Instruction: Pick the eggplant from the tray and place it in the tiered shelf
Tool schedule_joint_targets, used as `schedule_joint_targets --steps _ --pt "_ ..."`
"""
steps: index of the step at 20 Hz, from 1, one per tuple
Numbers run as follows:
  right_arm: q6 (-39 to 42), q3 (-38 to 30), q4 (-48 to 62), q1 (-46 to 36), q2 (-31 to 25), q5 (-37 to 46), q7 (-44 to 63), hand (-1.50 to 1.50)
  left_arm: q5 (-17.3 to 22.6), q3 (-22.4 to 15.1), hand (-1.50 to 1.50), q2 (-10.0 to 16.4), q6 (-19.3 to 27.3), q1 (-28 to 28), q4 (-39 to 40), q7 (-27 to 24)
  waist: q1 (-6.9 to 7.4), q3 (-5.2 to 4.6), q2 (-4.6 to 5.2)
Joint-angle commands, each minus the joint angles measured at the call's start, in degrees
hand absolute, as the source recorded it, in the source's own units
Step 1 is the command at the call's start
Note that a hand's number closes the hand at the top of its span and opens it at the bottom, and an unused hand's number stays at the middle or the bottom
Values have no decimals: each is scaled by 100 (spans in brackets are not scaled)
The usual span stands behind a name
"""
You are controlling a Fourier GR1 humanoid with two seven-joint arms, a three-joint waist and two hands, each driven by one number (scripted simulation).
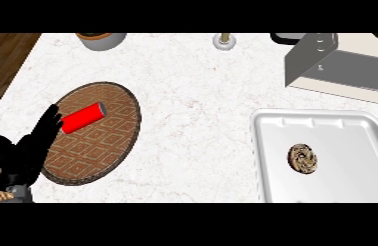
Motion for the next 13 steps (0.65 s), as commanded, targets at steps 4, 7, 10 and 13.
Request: schedule_joint_targets --steps 4,7,10,13 --pt "831 -681 746 906 -1399 -468 -20 -150 178 212 0 147 -105 22 -85 70 -92 18 -3" --pt "1276 -660 974 1586 -1618 -379 -464 -150 173 258 0 127 -54 128 -91 47 -203 45 -9" --pt "1636 -837 1220 1946 -1916 -516 -646 -150 224 320 0 128 -112 198 42 -56 -281 44 -28" --pt "1744 -851 1308 2398 -1938 -504 -1021 -150 176 295 0 51 -21 397 -190 -59 -321 63 -55"
